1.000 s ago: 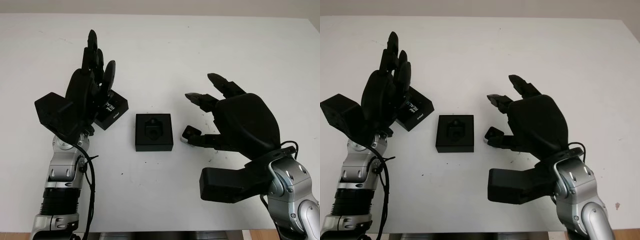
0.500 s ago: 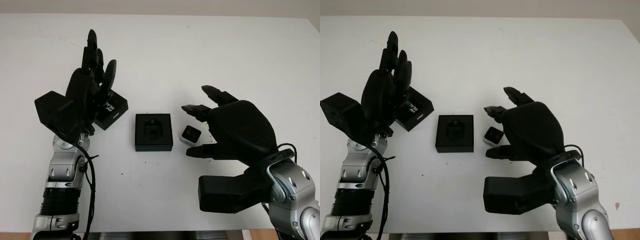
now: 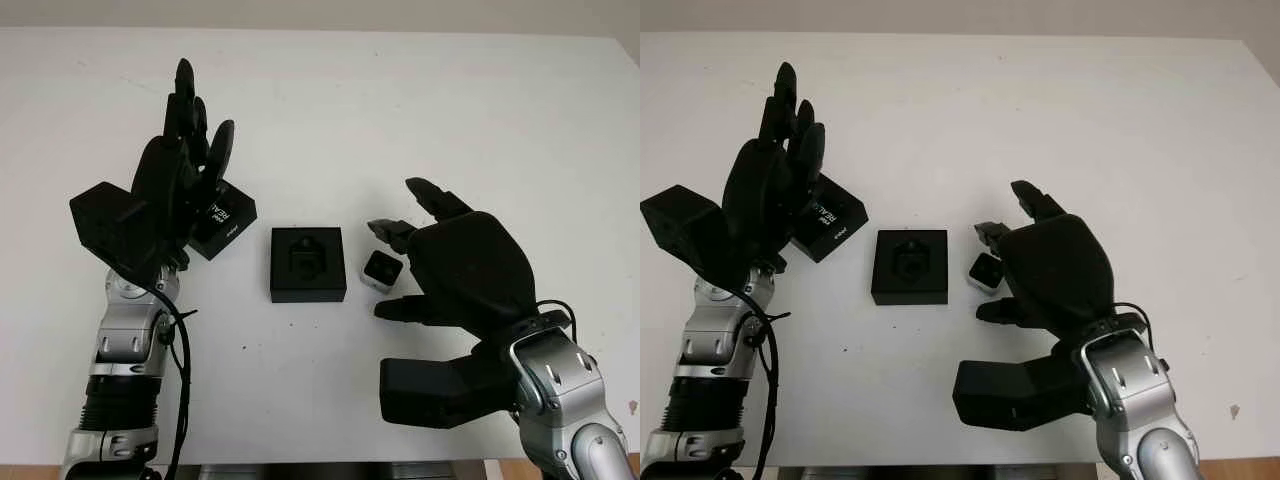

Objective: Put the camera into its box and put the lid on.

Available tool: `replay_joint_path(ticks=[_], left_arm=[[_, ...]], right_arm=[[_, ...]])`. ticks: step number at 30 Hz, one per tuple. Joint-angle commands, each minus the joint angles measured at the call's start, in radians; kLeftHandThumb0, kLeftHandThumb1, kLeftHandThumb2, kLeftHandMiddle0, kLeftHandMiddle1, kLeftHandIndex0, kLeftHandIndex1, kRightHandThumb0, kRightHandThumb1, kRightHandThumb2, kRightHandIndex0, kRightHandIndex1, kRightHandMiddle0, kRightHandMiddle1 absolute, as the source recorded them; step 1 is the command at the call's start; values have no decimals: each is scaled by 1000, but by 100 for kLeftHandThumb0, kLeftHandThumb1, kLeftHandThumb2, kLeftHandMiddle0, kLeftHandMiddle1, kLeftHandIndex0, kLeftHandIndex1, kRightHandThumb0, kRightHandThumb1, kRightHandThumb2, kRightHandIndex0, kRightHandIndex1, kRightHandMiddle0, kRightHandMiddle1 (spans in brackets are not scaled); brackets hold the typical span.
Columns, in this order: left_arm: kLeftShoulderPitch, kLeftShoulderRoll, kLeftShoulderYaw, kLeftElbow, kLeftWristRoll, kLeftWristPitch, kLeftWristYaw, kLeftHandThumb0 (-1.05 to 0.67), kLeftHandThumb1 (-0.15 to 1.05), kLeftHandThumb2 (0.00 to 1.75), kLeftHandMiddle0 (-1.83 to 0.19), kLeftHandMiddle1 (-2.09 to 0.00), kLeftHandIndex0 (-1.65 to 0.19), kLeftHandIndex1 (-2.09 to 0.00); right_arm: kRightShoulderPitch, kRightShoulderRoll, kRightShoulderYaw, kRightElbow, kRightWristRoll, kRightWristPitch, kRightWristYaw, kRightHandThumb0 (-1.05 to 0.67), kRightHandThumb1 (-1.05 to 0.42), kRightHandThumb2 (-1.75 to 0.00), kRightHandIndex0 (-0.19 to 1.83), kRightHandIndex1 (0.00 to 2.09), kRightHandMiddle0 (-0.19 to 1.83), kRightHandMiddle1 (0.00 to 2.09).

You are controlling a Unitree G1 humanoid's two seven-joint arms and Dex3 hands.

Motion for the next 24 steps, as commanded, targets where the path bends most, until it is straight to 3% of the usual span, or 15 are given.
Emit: replay_joint_path(ticks=[1,3,11,24], left_arm=[[-10,7,-1,-8,5,-10,-3,-78,105,46,19,0,19,0],[-9,10,-2,-7,8,-12,-5,-79,105,46,19,0,19,0],[-7,9,0,-13,5,-6,-5,-79,105,46,19,0,19,0],[-6,7,-3,-16,20,-7,2,-81,105,46,19,0,19,0]], right_arm=[[1,2,1,20,-20,2,-41,-78,-101,-5,28,6,31,82],[-4,-2,-1,39,-30,1,-70,-78,-101,-5,30,6,24,96],[-9,-1,6,57,-64,7,-90,-81,-104,-5,31,6,35,71],[29,-7,22,48,-25,-12,-83,-77,-103,-5,30,5,35,69]])
